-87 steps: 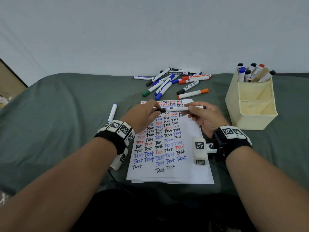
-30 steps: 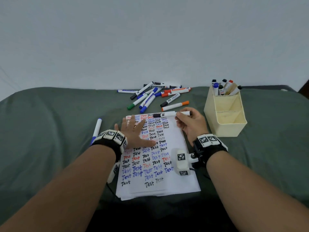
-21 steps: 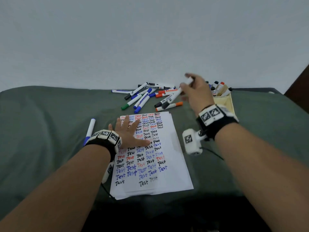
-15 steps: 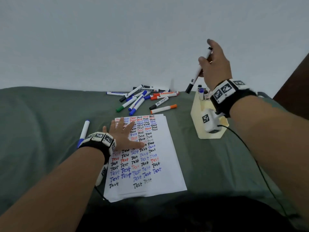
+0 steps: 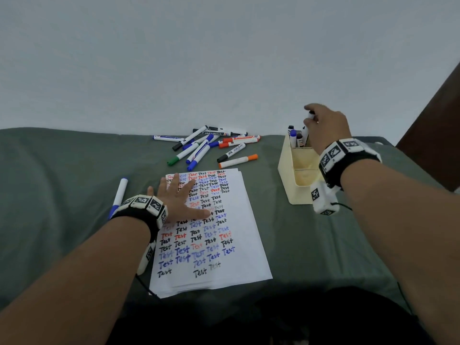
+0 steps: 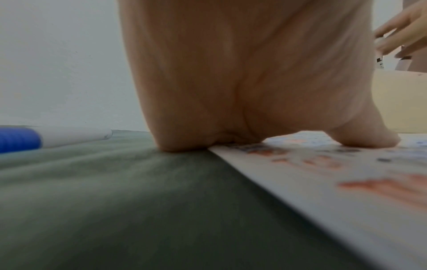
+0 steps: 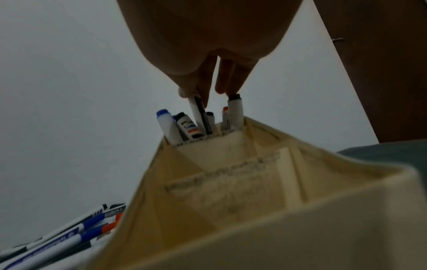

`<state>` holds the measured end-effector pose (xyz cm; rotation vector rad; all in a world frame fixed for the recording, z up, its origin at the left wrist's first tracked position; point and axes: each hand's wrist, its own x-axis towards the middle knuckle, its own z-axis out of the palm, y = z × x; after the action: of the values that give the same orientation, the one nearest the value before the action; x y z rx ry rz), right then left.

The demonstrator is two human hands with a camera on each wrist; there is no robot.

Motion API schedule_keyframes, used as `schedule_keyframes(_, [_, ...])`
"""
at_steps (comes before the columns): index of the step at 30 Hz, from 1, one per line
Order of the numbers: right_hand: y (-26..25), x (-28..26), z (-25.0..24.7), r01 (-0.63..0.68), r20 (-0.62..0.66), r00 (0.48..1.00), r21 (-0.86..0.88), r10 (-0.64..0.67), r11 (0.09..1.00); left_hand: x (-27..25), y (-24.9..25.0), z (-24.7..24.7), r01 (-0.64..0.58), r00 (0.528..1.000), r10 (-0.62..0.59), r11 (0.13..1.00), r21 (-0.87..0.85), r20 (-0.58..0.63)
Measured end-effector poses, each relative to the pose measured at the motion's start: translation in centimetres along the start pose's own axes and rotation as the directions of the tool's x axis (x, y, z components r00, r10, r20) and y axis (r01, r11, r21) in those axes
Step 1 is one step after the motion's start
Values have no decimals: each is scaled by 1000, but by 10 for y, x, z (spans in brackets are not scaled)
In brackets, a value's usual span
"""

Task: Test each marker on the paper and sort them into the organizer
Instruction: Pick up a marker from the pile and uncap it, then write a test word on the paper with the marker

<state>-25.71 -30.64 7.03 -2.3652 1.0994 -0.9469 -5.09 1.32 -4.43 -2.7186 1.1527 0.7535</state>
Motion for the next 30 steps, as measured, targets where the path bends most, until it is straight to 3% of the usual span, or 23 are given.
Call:
schedule_keyframes(5, [13, -14, 12, 7, 134, 990, -371, 46, 929, -1, 1, 0, 0, 1000, 0, 1000, -1, -1])
schedule_keyframes(9, [7, -21, 10, 8, 107, 994, -348, 31, 938, 0, 1, 0, 1, 1000, -1, 1000, -1, -1])
schedule_keyframes(13, [-18, -17, 14, 159, 84, 987, -286, -140, 945, 2, 0, 1, 3, 1000, -3, 1000, -2, -4])
schedule_keyframes(16, [-44, -13, 26, 316, 168, 945, -248, -281, 916, 4, 0, 1, 4, 1000, -4, 1000, -2, -13])
schedule_keyframes(18, [-62, -10, 37, 362, 273, 913, -201, -303, 910, 4, 0, 1, 4, 1000, -4, 1000, -2, -18])
schedule_keyframes(22, [-84, -8, 62, 411, 474, 834, -194, -281, 891, 5, 0, 2, 5, 999, -5, 1000, -1, -35])
schedule_keyframes(30, [-89, -6, 113, 475, 672, 730, -371, -123, 798, 10, -3, 5, 5, 999, -5, 1000, -7, -41])
